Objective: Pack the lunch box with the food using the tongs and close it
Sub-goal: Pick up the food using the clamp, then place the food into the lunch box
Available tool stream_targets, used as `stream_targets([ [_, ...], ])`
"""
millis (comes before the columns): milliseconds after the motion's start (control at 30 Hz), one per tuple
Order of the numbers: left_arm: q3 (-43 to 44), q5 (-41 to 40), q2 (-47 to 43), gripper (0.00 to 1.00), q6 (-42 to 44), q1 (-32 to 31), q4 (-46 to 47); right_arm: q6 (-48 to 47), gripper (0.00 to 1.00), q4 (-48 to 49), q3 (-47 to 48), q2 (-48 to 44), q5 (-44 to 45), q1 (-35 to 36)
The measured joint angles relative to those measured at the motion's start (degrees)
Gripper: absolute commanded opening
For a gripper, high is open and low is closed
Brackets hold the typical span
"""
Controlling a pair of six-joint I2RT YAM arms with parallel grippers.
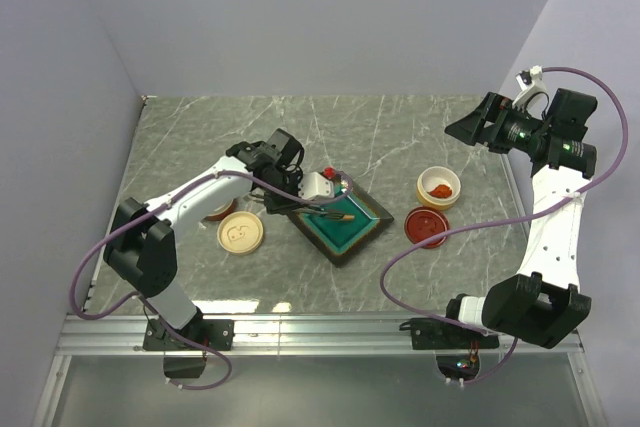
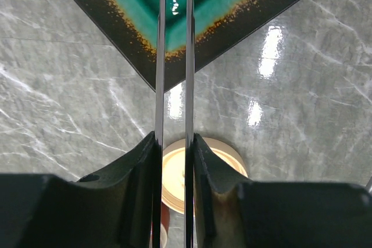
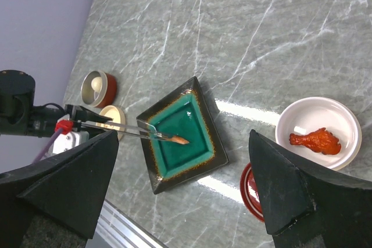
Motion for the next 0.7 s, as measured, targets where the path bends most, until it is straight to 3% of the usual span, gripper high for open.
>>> stream_targets([
  [333,3.04,1.11,0.00,0.20,-1.36,0.00,-1.18,0.04,1.00,0.04,0.00,0.00,0.02,0.00],
  [700,17.46,3.52,5.46,0.18,-9.29,-1.79,3.48,1.07,1.00,1.64,-0.79,-0.55,0.35,-0.02],
])
